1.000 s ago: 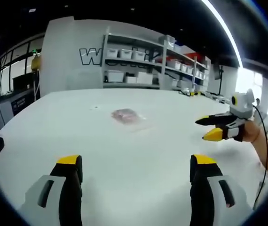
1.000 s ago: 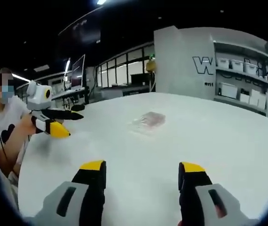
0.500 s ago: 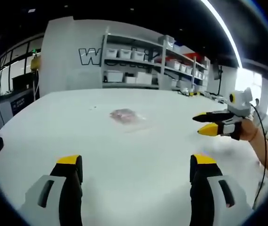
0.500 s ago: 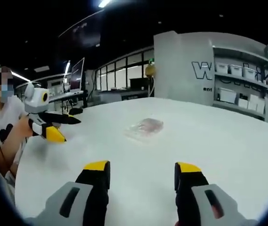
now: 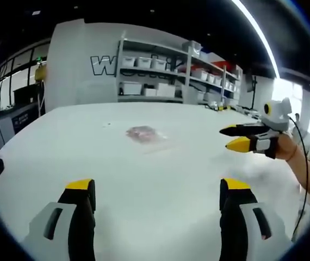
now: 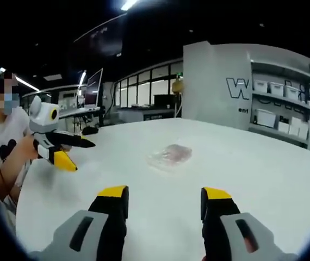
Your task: Open the resealable bag by pulling the two sides of the seal apart until the entire bag opening is separated and visibly accessible.
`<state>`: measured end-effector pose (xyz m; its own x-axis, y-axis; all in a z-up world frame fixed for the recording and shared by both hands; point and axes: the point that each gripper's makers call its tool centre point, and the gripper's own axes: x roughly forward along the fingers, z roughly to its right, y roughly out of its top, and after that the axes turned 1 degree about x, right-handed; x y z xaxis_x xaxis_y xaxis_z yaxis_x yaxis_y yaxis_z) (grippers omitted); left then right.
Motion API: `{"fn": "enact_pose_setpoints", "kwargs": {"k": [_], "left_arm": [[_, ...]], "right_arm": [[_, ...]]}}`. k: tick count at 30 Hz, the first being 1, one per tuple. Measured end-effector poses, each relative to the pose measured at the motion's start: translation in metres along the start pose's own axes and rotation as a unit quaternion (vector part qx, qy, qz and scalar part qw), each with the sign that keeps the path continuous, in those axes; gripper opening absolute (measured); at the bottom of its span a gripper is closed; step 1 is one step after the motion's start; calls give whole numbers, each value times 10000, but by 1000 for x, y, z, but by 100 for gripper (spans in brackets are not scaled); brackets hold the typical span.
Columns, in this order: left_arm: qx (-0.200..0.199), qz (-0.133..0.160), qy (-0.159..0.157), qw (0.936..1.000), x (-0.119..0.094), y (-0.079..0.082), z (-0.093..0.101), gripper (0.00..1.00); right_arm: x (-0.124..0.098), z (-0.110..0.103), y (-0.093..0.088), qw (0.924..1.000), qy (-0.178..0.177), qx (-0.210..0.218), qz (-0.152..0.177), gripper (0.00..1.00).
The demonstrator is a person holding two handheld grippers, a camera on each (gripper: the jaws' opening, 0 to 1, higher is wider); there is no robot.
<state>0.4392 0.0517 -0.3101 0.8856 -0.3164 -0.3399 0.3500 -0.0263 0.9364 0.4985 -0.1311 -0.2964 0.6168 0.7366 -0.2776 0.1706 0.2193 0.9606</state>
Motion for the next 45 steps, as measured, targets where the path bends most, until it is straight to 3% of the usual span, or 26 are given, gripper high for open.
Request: {"fn": "enact_pose_setpoints", "kwargs": {"k": [8, 14, 24, 45], "left_arm": [[-18, 12, -16, 10000, 0, 1, 1, 95], [-61, 76, 7, 10000, 2, 8, -4, 94], [-10, 124, -44, 9999, 8, 17, -4, 94], [21, 150, -54, 9999, 16, 24, -4, 92]], "right_arm": [[4, 5, 3, 10000, 24, -4, 13, 53], [9, 9, 7, 9994, 94, 304, 103, 53], [17, 6, 11, 9997, 218, 61, 1, 51], [31, -6, 14, 9979, 636, 79, -69, 48]]}}
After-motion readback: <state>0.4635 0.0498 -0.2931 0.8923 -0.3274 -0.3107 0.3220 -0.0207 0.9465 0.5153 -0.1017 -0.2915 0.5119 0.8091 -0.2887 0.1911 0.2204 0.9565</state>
